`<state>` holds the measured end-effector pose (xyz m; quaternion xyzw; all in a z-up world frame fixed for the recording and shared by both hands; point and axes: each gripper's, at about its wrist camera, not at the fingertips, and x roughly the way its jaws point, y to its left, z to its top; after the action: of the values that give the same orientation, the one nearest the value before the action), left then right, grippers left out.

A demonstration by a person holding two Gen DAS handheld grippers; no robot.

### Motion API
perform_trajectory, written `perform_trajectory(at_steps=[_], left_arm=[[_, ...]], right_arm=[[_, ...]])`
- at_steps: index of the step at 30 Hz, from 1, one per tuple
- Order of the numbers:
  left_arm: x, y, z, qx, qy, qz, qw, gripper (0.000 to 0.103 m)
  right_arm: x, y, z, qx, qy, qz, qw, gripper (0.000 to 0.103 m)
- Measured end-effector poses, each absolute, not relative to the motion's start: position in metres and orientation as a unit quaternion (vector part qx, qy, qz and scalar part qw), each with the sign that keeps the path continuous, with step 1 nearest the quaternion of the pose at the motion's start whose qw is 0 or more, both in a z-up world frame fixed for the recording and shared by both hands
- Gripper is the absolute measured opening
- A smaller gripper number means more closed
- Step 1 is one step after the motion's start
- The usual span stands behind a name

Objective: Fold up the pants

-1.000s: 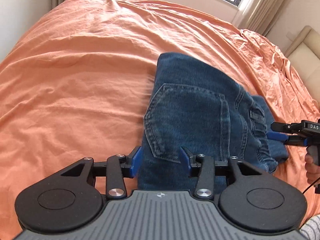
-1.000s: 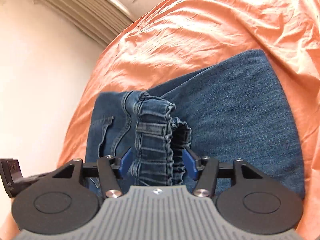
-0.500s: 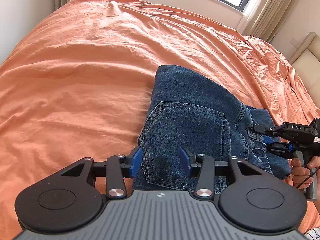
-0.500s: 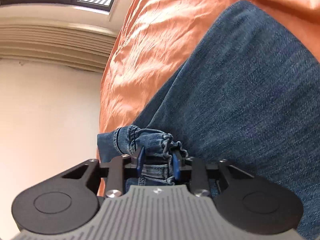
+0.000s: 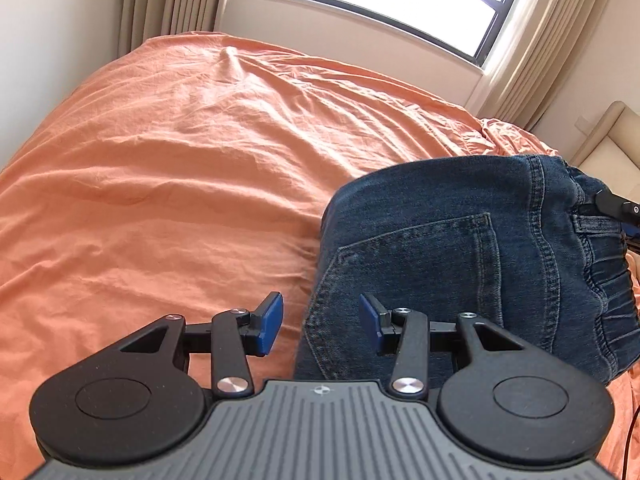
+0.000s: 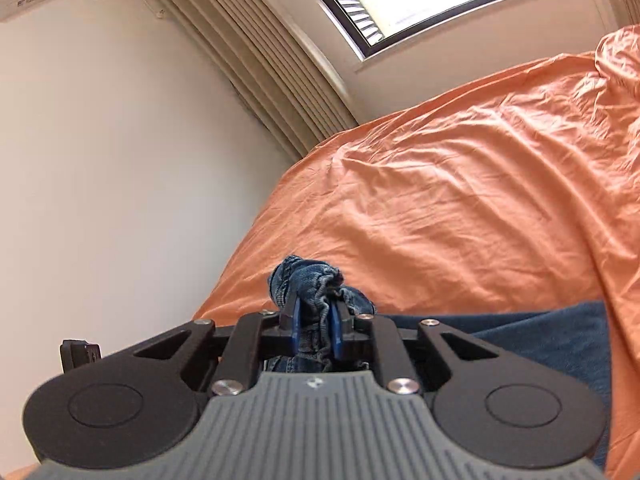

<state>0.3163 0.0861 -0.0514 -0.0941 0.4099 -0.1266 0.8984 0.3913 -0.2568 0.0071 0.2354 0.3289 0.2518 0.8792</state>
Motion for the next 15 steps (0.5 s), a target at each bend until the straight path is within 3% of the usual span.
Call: perform_trajectory(at_steps=[6, 15], left_arm=[[0.337, 0.055, -0.061, -0.088, 0.409, -0.157, 0.895, 0.050], [0.381, 0.003, -0.098, -0.068, 0.401, -0.184, 0.895, 0.047]], right_arm=[[0.393, -0.315, -0.008, 0.230, 0.356, 0.168, 0.890, 0.010], [0.431, -0.374, -0.135, 0.256, 0.421, 0.066, 0.868, 0.010]])
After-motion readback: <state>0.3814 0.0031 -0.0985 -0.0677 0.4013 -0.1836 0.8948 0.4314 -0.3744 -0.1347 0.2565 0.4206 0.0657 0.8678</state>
